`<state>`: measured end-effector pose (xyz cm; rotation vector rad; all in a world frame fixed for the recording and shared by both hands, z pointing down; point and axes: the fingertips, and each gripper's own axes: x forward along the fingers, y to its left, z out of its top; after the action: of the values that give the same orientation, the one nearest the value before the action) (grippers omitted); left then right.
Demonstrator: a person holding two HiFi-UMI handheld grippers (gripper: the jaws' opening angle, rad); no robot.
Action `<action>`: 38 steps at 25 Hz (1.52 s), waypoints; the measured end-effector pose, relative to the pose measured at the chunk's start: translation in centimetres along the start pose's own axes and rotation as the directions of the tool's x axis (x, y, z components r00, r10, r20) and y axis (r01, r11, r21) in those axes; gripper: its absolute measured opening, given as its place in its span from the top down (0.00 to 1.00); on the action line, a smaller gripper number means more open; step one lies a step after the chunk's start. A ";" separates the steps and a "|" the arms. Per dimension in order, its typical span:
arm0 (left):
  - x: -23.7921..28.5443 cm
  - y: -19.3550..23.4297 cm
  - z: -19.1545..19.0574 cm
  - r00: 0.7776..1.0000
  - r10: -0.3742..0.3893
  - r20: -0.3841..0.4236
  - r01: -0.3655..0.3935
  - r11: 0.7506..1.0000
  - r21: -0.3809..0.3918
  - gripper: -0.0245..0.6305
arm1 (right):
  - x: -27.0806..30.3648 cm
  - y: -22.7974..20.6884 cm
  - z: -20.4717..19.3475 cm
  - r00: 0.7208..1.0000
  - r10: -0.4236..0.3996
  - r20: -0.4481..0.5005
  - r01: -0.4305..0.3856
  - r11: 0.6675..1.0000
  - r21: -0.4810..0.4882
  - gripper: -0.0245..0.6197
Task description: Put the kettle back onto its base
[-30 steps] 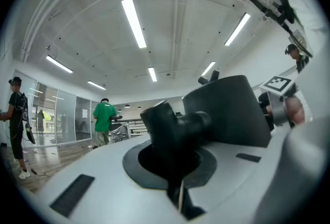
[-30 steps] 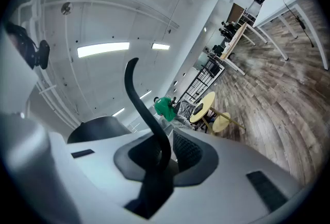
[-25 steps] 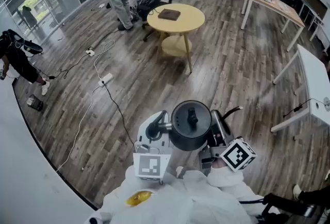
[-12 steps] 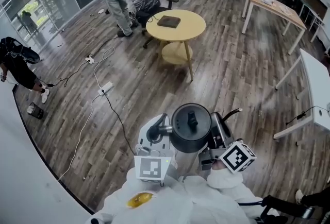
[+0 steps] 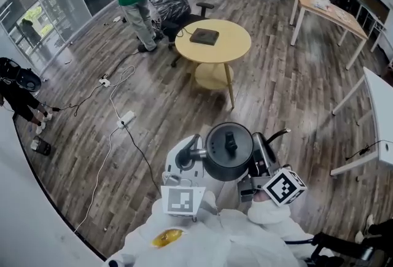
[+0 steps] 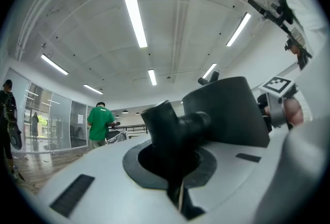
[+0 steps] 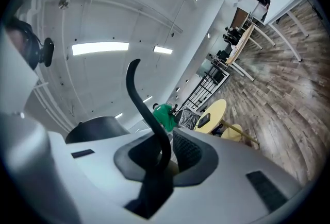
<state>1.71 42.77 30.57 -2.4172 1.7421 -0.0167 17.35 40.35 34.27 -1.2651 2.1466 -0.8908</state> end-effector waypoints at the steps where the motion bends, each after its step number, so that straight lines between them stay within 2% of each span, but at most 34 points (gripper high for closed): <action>1: 0.9 1.1 -0.1 1.000 -0.002 0.004 0.002 1.000 0.001 0.96 | 1.4 0.0 -0.1 1.000 0.000 0.004 0.000 1.000 -0.001 0.86; 8: 6.4 6.7 -0.2 1.000 -0.013 0.016 0.013 1.000 0.021 0.96 | 9.3 0.2 0.1 1.000 -0.003 0.013 0.003 1.000 0.005 0.86; 21: 17.0 12.1 -3.5 1.000 0.015 0.005 -0.015 1.000 -0.014 0.96 | 21.3 -4.0 1.5 1.000 -0.004 -0.023 0.004 1.000 -0.010 0.86; 38: 39.3 16.6 -5.8 0.999 0.041 -0.004 -0.041 0.999 -0.035 0.96 | 41.2 -13.2 10.4 0.998 0.027 -0.058 -0.029 0.999 -0.024 0.86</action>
<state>-1.90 -0.12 30.70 -2.4063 1.8082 0.0153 13.49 -3.98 33.68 -1.2325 2.2211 -0.9016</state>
